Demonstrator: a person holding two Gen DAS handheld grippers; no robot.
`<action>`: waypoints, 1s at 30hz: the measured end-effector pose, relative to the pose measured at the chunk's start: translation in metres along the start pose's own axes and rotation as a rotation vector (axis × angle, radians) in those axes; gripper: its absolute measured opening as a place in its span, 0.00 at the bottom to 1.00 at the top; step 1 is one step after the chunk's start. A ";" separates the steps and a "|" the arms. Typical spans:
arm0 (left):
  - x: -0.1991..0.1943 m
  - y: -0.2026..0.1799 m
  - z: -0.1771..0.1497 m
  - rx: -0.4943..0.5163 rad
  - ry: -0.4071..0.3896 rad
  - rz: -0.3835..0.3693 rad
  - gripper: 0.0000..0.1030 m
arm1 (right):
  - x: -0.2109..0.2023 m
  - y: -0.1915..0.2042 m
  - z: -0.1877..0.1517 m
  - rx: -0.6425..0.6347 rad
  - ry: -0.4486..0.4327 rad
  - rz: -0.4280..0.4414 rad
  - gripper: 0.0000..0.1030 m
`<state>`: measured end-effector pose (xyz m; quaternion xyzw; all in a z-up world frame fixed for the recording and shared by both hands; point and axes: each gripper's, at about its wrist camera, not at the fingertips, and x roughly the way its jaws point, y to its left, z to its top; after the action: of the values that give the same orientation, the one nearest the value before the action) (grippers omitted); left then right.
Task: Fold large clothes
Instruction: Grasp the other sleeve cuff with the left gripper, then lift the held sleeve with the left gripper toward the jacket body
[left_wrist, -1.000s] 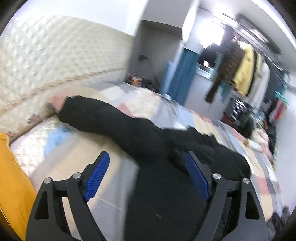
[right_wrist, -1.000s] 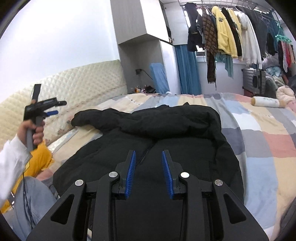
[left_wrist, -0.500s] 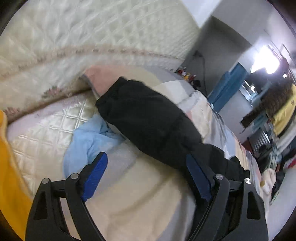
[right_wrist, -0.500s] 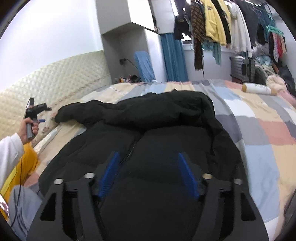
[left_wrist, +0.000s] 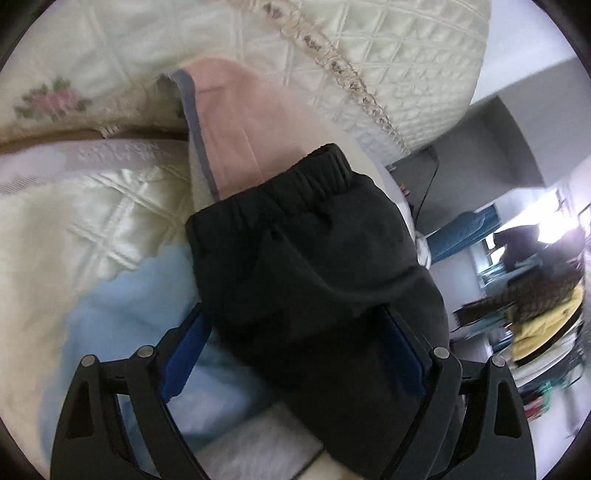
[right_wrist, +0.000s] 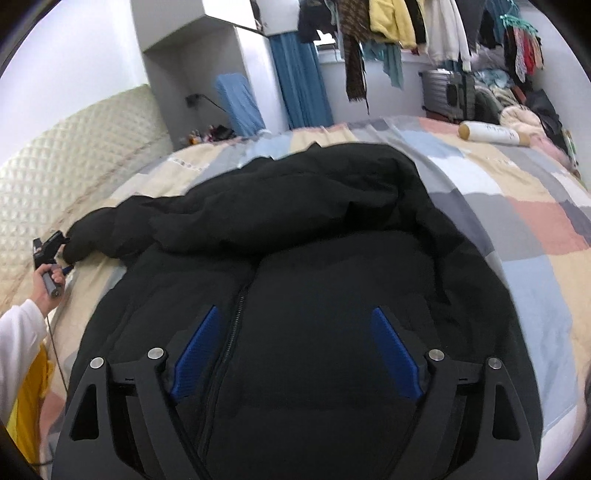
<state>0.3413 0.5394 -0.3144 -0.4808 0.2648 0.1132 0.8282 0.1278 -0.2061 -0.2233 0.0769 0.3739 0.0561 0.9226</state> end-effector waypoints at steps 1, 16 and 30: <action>0.003 0.000 -0.002 0.008 -0.003 -0.019 0.86 | 0.004 0.000 0.001 0.009 0.011 -0.009 0.81; -0.049 -0.061 0.018 0.253 -0.123 0.000 0.05 | -0.003 -0.003 -0.001 0.032 0.003 -0.088 0.81; -0.148 -0.153 0.010 0.367 -0.285 0.133 0.03 | -0.047 -0.008 -0.007 -0.063 -0.109 -0.046 0.97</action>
<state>0.2891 0.4794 -0.1168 -0.2829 0.1923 0.1843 0.9214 0.0901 -0.2210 -0.1975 0.0422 0.3229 0.0424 0.9445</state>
